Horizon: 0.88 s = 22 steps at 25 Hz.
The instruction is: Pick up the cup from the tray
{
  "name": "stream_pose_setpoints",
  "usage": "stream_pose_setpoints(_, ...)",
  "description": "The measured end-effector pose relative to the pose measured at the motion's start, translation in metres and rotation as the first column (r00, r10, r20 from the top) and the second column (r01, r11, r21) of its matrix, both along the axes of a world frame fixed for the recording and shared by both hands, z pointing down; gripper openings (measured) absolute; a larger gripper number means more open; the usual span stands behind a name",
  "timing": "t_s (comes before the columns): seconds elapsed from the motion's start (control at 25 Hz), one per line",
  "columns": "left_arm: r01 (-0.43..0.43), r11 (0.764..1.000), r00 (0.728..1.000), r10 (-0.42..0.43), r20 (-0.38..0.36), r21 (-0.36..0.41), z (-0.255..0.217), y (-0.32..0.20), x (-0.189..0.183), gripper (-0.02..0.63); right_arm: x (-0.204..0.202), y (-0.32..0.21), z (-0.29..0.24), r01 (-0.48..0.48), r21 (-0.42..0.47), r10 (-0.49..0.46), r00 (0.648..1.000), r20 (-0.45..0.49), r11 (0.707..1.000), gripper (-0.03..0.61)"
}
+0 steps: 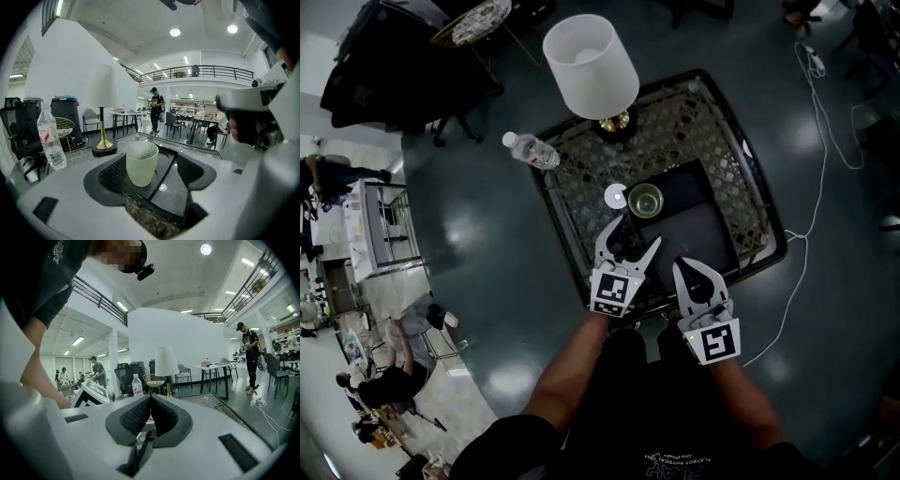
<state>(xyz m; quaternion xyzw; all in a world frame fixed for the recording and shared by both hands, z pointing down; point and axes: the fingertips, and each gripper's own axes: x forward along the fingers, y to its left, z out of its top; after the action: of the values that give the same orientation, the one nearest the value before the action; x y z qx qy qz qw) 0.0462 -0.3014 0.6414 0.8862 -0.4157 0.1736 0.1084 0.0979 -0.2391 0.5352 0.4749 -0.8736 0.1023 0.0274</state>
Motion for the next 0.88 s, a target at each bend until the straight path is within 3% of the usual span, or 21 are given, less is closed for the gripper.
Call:
stream_pose_setpoints(0.32, 0.046, 0.999, 0.999, -0.045, 0.026, -0.025, 0.038, -0.034, 0.004, 0.407, 0.005, -0.008, 0.004, 0.008, 0.0, -0.008, 1.0, -0.006, 1.0, 0.011)
stream_pose_setpoints(0.52, 0.059, 0.998, 0.997, -0.061, -0.049, -0.031, 0.043, -0.049, 0.01, 0.46, 0.007, -0.013, 0.007, 0.014, -0.023, -0.015, 1.0, -0.019, 1.0, 0.01)
stream_pose_setpoints(0.88, 0.053, 0.998, 0.999, -0.054, -0.004, -0.031, 0.055, -0.065, 0.019, 0.46, 0.01, -0.014, 0.009, 0.017, -0.029, -0.017, 1.0, -0.01, 0.999, 0.011)
